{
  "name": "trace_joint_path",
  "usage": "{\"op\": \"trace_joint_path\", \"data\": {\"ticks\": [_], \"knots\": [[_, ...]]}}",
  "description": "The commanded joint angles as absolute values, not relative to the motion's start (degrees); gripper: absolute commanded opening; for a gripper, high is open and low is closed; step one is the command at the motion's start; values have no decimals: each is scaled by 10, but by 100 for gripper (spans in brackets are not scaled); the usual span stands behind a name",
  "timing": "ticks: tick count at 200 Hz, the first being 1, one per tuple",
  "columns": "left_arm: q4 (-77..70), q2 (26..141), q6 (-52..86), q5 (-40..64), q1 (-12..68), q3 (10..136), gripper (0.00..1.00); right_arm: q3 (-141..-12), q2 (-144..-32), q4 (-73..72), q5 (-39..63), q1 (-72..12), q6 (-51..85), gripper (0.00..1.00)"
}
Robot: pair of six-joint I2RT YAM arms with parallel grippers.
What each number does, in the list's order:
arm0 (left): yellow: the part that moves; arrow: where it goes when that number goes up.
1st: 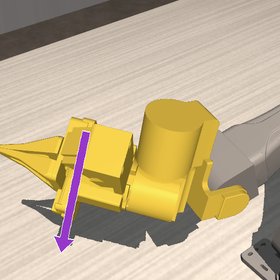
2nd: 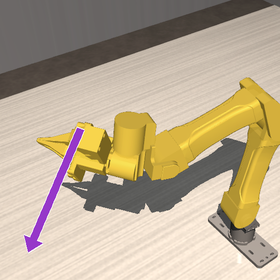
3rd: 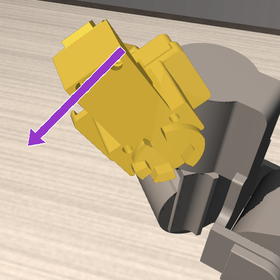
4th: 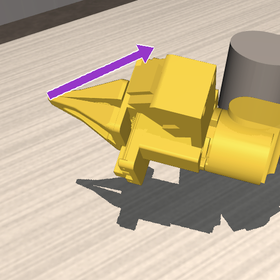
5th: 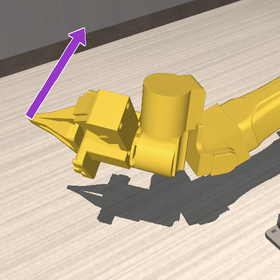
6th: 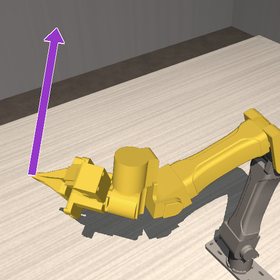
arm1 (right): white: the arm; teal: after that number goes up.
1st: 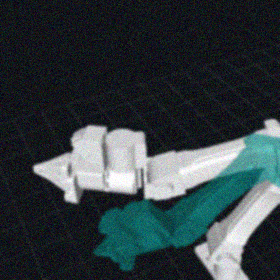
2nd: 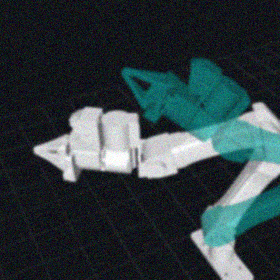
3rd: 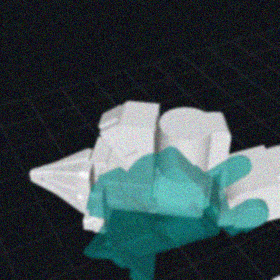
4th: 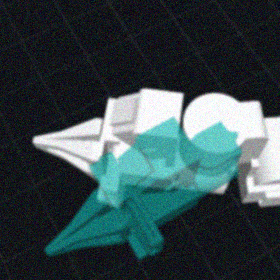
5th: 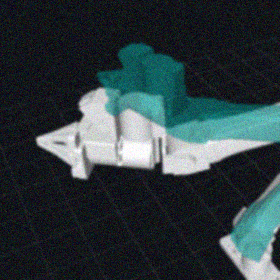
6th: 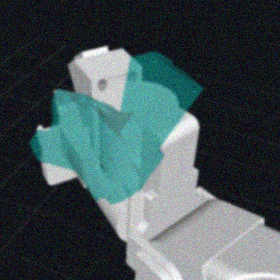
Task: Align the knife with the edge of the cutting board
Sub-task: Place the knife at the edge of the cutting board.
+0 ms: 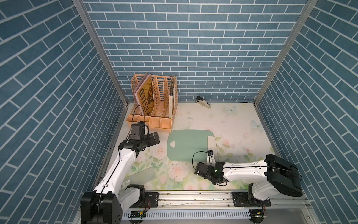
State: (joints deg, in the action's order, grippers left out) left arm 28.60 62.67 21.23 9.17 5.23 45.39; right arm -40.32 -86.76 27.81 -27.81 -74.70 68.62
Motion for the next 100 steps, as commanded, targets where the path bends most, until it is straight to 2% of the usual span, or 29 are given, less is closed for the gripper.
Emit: {"op": "trace_joint_path", "data": {"ticks": [1, 100], "knots": [[288, 619, 215, 88, 57, 450, 100, -396, -859, 291, -287, -744, 692, 0], [288, 620, 215, 88, 58, 450, 100, -398, -864, 289, -286, -744, 687, 0]]}}
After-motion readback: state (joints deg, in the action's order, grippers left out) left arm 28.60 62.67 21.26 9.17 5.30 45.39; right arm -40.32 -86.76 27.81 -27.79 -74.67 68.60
